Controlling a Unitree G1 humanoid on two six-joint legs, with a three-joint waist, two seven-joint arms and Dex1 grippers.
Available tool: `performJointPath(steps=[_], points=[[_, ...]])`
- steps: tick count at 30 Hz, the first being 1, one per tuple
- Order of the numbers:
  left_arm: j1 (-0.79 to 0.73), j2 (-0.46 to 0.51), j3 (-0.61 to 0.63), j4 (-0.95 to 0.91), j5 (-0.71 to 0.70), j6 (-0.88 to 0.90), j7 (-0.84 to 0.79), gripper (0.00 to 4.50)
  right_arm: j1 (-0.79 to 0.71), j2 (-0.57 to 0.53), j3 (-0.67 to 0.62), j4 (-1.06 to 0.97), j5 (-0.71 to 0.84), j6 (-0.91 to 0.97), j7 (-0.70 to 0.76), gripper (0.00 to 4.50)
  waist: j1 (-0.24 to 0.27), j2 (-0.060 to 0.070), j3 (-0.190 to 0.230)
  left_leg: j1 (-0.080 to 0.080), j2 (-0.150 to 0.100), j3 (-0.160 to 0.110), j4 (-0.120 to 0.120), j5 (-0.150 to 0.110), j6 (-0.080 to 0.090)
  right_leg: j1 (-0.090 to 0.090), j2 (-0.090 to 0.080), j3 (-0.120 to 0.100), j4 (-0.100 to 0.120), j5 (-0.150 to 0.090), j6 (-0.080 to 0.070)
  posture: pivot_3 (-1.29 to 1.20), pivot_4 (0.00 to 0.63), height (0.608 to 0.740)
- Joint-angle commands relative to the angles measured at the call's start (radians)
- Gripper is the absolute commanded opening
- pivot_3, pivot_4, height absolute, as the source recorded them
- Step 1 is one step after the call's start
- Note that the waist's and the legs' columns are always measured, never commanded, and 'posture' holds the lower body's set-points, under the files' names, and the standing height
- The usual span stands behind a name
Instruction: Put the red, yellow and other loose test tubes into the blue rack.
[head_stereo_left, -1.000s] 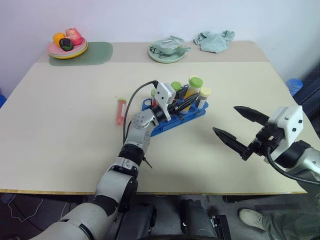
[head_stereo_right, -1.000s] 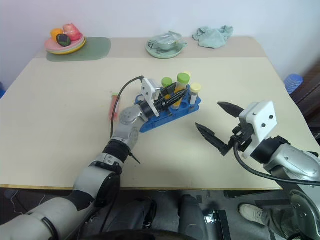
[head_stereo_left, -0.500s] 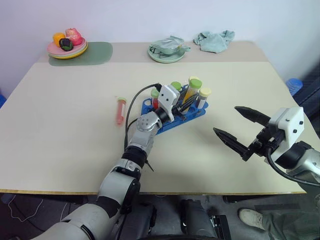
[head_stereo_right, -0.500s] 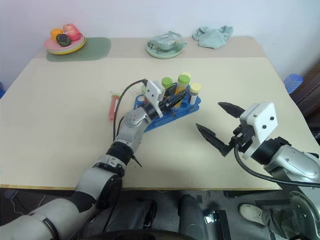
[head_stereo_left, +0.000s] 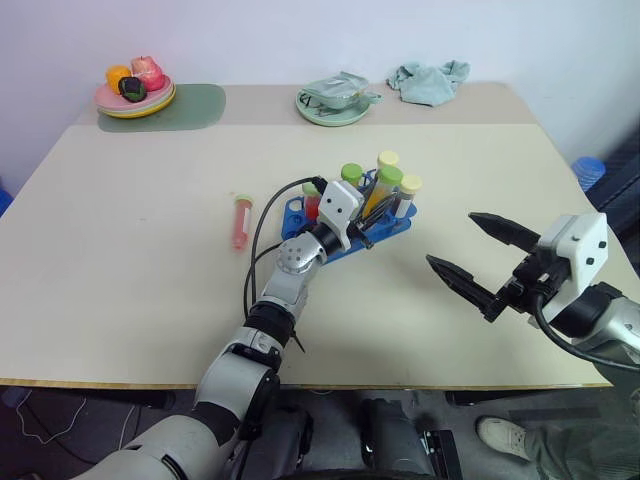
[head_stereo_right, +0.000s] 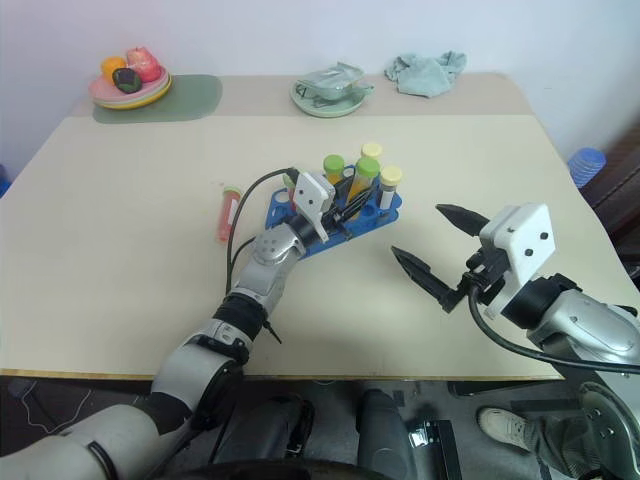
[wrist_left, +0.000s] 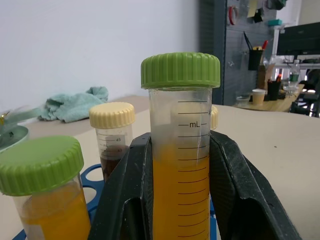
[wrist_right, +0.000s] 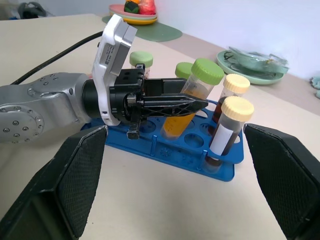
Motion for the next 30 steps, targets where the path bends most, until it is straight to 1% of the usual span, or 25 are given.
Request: performJointPath(steps=[1, 10, 16, 17, 18, 22, 23, 26, 30], points=[[0.007, 0.009, -0.002, -0.021, -0.004, -0.003, -0.003, 1.18, -0.003, -0.010, -0.028, -0.033, 0.018, 0.001, -0.006, 4.50, 0.000, 0.000, 0.000, 0.000, 0.000, 0.000, 0.000, 0.000, 0.000, 0.000, 0.000, 0.000, 0.000, 0.000, 0.000, 0.00, 0.150, 0.740], [0.011, 0.022, 0.003, -0.042, -0.023, 0.013, -0.015, 1.18, -0.006, -0.010, -0.030, -0.032, 0.020, 0.008, -0.005, 4.50, -0.001, 0.000, 0.000, 0.000, 0.000, 0.000, 0.000, 0.000, 0.000, 0.000, 0.000, 0.000, 0.000, 0.000, 0.000, 0.00, 0.150, 0.740], [0.009, 0.018, 0.036, -0.064, -0.119, 0.035, -0.099, 1.18, -0.012, -0.012, -0.028, -0.024, 0.018, 0.005, 0.002, 4.50, -0.002, 0.000, 0.000, 0.000, 0.000, 0.000, 0.000, 0.000, 0.000, 0.000, 0.000, 0.000, 0.000, 0.000, 0.000, 0.00, 0.150, 0.740], [0.010, 0.019, 0.037, -0.071, -0.128, 0.037, -0.112, 1.94, -0.013, -0.012, -0.027, -0.023, 0.017, 0.004, 0.003, 4.50, -0.002, 0.000, 0.000, 0.000, 0.000, 0.000, 0.000, 0.000, 0.000, 0.000, 0.000, 0.000, 0.000, 0.000, 0.000, 0.00, 0.150, 0.740], [0.012, 0.018, 0.037, -0.078, -0.131, 0.041, -0.115, 2.27, -0.015, -0.012, -0.026, -0.021, 0.017, 0.004, 0.004, 4.50, -0.001, 0.000, 0.000, 0.000, 0.000, 0.000, 0.000, 0.000, 0.000, 0.000, 0.000, 0.000, 0.000, 0.000, 0.000, 0.00, 0.150, 0.740], [0.031, 0.012, 0.029, -0.124, -0.121, 0.032, -0.091, 4.25, -0.019, -0.012, -0.023, -0.016, 0.015, 0.003, 0.010, 4.50, 0.000, 0.000, 0.000, 0.000, 0.000, 0.000, 0.000, 0.000, 0.000, 0.000, 0.000, 0.000, 0.000, 0.000, 0.000, 0.00, 0.150, 0.740], [0.037, 0.013, 0.025, -0.143, -0.117, 0.020, -0.089, 4.45, -0.019, -0.012, -0.022, -0.015, 0.014, 0.003, 0.012, 4.50, 0.001, 0.000, 0.000, 0.000, 0.000, 0.000, 0.000, 0.000, 0.000, 0.000, 0.000, 0.000, 0.000, 0.000, 0.000, 0.00, 0.150, 0.740], [0.049, 0.014, 0.026, -0.201, -0.135, 0.025, -0.098, 4.45, -0.022, -0.011, -0.018, -0.011, 0.012, 0.002, 0.015, 4.50, 0.000, 0.000, 0.000, 0.000, 0.000, 0.000, 0.000, 0.000, 0.000, 0.000, 0.000, 0.000, 0.000, 0.000, 0.000, 0.00, 0.150, 0.740], [0.038, 0.018, 0.029, -0.300, -0.198, 0.045, -0.154, 4.45, -0.029, -0.009, -0.007, 0.001, 0.007, -0.001, 0.025, 4.50, 0.000, 0.000, 0.000, 0.000, 0.000, 0.000, 0.000, 0.000, 0.000, 0.000, 0.000, 0.000, 0.000, 0.000, 0.000, 0.00, 0.150, 0.740]])
